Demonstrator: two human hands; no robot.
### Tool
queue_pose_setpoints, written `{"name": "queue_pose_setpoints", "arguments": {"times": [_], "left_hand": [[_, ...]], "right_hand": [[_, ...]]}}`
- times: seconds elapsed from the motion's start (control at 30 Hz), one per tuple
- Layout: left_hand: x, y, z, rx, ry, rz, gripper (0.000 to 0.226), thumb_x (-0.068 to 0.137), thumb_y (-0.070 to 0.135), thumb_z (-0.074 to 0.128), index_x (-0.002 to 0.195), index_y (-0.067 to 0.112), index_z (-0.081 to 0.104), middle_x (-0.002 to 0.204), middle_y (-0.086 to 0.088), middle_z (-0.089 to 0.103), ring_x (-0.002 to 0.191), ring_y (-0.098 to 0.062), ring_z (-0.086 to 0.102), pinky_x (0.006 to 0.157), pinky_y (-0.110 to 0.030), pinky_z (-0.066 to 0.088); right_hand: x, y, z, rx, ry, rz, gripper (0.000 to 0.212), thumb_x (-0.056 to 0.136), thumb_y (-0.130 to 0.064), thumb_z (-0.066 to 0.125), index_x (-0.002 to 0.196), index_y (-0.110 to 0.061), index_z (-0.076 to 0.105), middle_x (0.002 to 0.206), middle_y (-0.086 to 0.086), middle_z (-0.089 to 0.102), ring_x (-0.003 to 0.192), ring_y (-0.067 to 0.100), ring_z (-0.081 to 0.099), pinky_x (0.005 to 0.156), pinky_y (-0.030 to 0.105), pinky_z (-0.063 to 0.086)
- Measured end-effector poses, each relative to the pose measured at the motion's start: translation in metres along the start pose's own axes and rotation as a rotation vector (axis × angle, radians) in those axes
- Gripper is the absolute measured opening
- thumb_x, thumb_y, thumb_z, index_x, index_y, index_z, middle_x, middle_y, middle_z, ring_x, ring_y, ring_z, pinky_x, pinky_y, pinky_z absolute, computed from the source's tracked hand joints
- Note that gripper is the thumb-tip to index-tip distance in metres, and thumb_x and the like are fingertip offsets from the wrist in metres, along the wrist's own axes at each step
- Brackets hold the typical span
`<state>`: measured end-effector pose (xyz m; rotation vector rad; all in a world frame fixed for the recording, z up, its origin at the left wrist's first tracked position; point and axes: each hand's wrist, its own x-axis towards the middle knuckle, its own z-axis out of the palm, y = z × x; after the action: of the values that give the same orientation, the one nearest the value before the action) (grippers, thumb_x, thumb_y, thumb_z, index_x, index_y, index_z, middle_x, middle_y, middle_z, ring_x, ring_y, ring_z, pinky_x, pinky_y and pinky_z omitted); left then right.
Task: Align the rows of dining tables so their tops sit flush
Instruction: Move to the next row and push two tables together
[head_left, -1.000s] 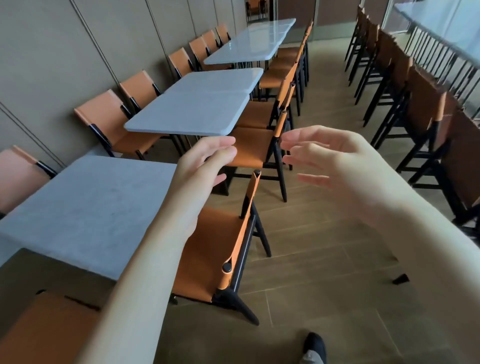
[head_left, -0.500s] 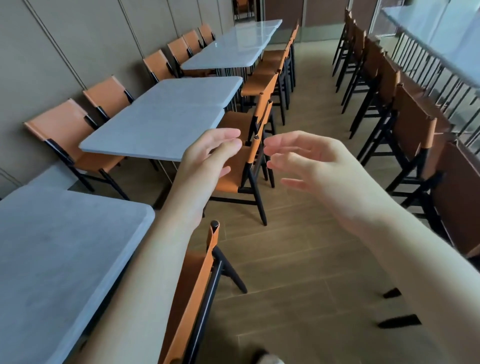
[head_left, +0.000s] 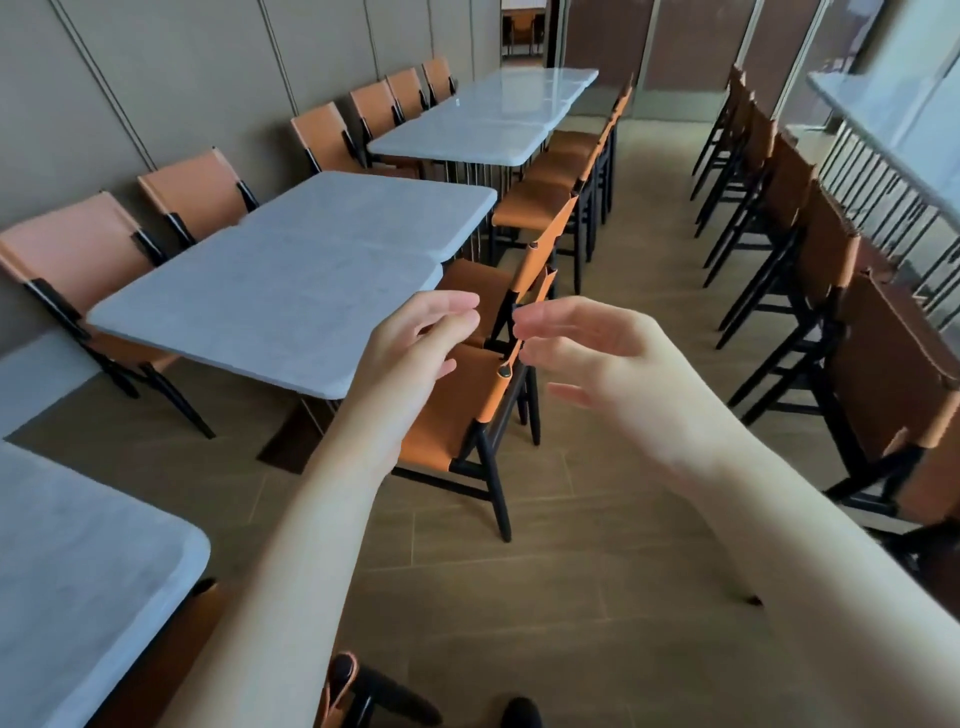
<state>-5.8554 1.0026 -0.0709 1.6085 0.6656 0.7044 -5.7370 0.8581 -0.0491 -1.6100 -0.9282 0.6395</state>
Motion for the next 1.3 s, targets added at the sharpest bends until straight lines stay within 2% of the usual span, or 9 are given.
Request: {"name": "queue_pose_setpoints", "arguments": {"times": [0.13,0.3,0.37,0.57,0.7,0.9,1.0,1.13,1.3], "left_hand": [[0.071,-0.008,0.022,0.004,-0.013,-0.02,0.014,0.098,0.03,0.06,0.106,0.037,0.07,0.117,0.02,0.067,0.114,0.001,0.063,0.099,-0.029,0.052],[0.142,-0.022,0.043,0.021,0.003,-0.041,0.015,0.098,0.03,0.06,0.106,0.036,0.071,0.115,0.021,0.067,0.113,0.001,0.064,0.096,-0.029,0.053],[0.17,-0.03,0.056,0.031,0.008,-0.051,0.014,0.098,0.032,0.06,0.104,0.039,0.071,0.115,0.022,0.067,0.114,0.001,0.063,0.096,-0.028,0.052],[0.253,-0.05,0.122,0.081,-0.013,-0.06,0.012,0.097,0.039,0.06,0.104,0.045,0.068,0.105,0.035,0.065,0.111,0.007,0.061,0.088,-0.019,0.049],[0.317,-0.051,0.178,0.04,0.054,-0.054,0.011,0.097,0.039,0.061,0.102,0.044,0.069,0.108,0.03,0.067,0.114,0.004,0.061,0.092,-0.023,0.051],[0.405,-0.044,0.242,0.036,0.135,-0.052,0.014,0.098,0.034,0.06,0.107,0.038,0.07,0.108,0.027,0.069,0.113,0.003,0.062,0.092,-0.023,0.052],[0.434,-0.049,0.254,0.054,0.183,-0.105,0.017,0.097,0.034,0.06,0.11,0.035,0.07,0.11,0.025,0.069,0.113,0.002,0.062,0.094,-0.026,0.053],[0.465,-0.062,0.254,0.072,0.28,-0.194,0.018,0.097,0.034,0.06,0.113,0.035,0.069,0.113,0.023,0.067,0.117,-0.001,0.06,0.103,-0.033,0.051],[0.5,-0.086,0.24,0.082,0.369,-0.287,0.02,0.097,0.036,0.059,0.115,0.038,0.067,0.115,0.027,0.063,0.118,0.001,0.058,0.104,-0.032,0.049]], "right_hand": [[0.071,0.017,-0.024,0.003,-0.001,0.032,0.021,0.097,-0.022,0.065,0.115,-0.029,0.072,0.115,-0.016,0.072,0.108,-0.002,0.065,0.094,0.027,0.053],[0.141,0.039,-0.055,0.007,0.016,0.072,0.019,0.097,-0.024,0.065,0.111,-0.032,0.073,0.113,-0.014,0.073,0.106,0.014,0.068,0.097,0.041,0.057],[0.168,0.048,-0.069,0.008,0.007,0.069,0.018,0.097,-0.024,0.064,0.111,-0.032,0.073,0.111,-0.014,0.073,0.105,0.018,0.069,0.096,0.042,0.057],[0.252,0.08,-0.142,0.032,-0.039,0.056,0.019,0.098,-0.021,0.064,0.113,-0.028,0.073,0.115,-0.011,0.073,0.111,0.006,0.067,0.098,0.037,0.055],[0.312,0.094,-0.21,0.031,-0.049,0.039,0.018,0.098,-0.021,0.063,0.113,-0.026,0.073,0.112,-0.01,0.074,0.108,0.006,0.069,0.098,0.036,0.056],[0.408,0.114,-0.282,0.011,-0.152,0.028,0.02,0.097,-0.018,0.064,0.114,-0.026,0.073,0.111,-0.006,0.075,0.108,0.011,0.069,0.098,0.039,0.055],[0.453,0.124,-0.294,0.022,-0.205,0.04,0.02,0.096,-0.02,0.066,0.114,-0.026,0.072,0.113,-0.008,0.074,0.108,0.009,0.069,0.1,0.038,0.055],[0.503,0.142,-0.29,0.002,-0.33,0.029,0.02,0.096,-0.021,0.066,0.115,-0.026,0.072,0.114,-0.008,0.073,0.108,0.014,0.069,0.099,0.044,0.055],[0.566,0.16,-0.269,0.011,-0.462,0.02,0.021,0.094,-0.022,0.07,0.114,-0.028,0.072,0.113,-0.013,0.073,0.109,0.007,0.067,0.097,0.041,0.057]]}}
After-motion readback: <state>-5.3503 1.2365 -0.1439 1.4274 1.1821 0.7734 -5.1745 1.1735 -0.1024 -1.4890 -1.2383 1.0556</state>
